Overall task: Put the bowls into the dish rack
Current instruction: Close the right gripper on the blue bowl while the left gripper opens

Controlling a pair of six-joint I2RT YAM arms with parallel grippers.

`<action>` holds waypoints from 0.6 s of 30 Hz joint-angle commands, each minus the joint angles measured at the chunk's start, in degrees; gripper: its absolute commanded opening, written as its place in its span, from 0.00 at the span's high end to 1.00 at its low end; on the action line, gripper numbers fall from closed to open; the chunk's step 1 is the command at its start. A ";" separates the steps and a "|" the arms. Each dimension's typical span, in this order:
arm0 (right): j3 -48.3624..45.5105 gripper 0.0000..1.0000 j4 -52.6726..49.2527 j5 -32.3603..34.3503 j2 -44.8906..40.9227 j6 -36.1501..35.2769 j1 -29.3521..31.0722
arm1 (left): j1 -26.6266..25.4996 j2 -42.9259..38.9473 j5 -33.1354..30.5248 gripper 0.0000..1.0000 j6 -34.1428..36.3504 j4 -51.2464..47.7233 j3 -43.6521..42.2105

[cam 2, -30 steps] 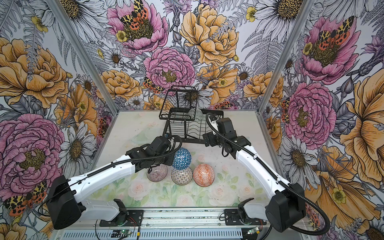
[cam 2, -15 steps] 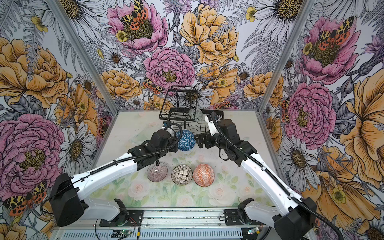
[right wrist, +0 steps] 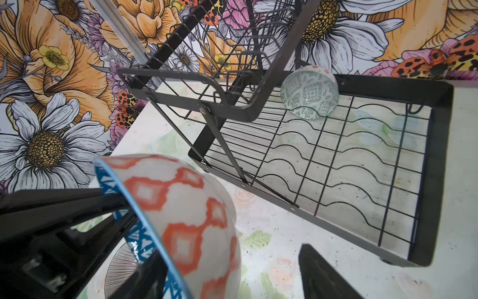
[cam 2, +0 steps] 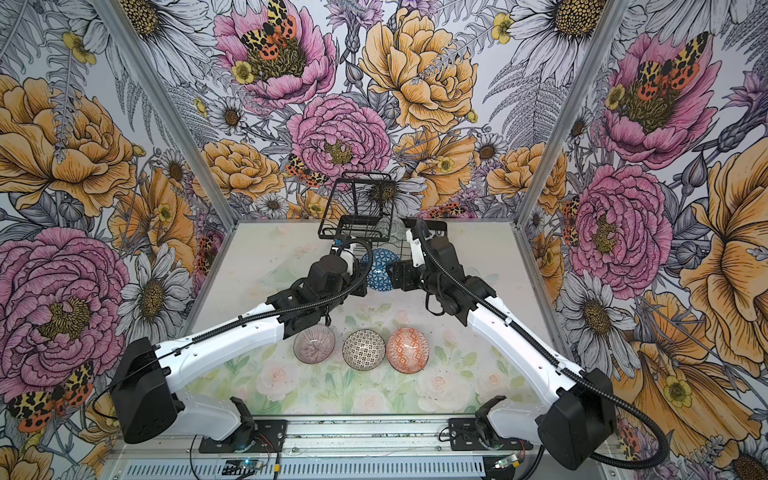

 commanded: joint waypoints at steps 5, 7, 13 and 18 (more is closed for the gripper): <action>-2.31 0.43 5.92 3.59 -0.02 4.00 0.21 | -0.64 0.13 1.69 1.00 -0.26 7.10 1.32; -3.33 0.52 7.31 3.84 -0.37 4.80 0.21 | -0.98 0.05 1.99 1.00 -0.30 7.99 0.91; -3.62 0.83 8.14 3.30 -0.51 5.58 0.21 | -1.91 -0.13 1.99 1.00 -0.11 9.18 0.83; -3.35 1.00 8.19 3.30 -1.70 4.69 -0.39 | -2.17 0.09 1.48 1.00 -0.12 7.83 1.59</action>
